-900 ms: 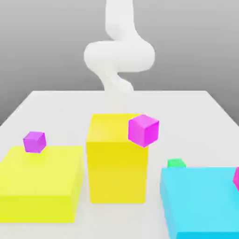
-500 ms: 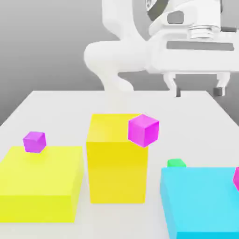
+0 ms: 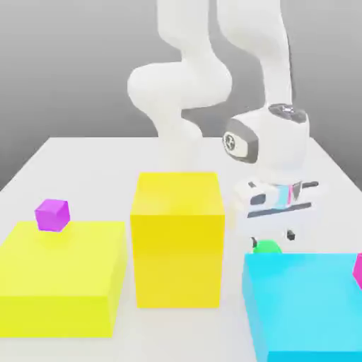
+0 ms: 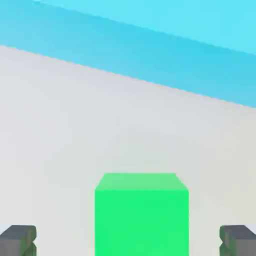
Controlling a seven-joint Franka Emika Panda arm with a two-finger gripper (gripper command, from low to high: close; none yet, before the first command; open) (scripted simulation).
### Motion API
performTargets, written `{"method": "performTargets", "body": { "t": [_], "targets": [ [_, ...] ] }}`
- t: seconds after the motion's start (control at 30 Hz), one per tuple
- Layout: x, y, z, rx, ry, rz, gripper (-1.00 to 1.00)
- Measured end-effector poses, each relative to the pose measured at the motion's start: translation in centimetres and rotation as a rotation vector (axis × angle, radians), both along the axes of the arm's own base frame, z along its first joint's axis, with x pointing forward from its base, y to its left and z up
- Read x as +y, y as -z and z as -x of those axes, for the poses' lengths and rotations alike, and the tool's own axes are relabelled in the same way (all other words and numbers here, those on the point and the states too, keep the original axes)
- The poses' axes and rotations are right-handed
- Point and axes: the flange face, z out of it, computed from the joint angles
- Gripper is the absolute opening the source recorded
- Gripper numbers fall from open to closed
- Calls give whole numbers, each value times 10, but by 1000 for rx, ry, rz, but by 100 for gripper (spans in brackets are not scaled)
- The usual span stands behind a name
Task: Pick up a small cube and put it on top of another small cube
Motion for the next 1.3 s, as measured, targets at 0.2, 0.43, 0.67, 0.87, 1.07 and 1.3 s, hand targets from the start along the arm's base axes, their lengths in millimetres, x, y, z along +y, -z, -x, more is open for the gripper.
{"method": "performTargets", "body": {
  "t": [0.2,0.43,0.67,0.87,1.07,1.3],
  "targets": [
    [-2,14,1,-7,-1,11,-100],
    [1,-10,0,1,-1,-2,-100],
    [12,-58,4,-50,-82,17,-100],
    [36,-100,-8,-202,-310,63,-100],
    [32,-147,-38,-371,-477,203,-100],
    [-53,-227,-104,-499,-490,535,-100]
  ]
}}
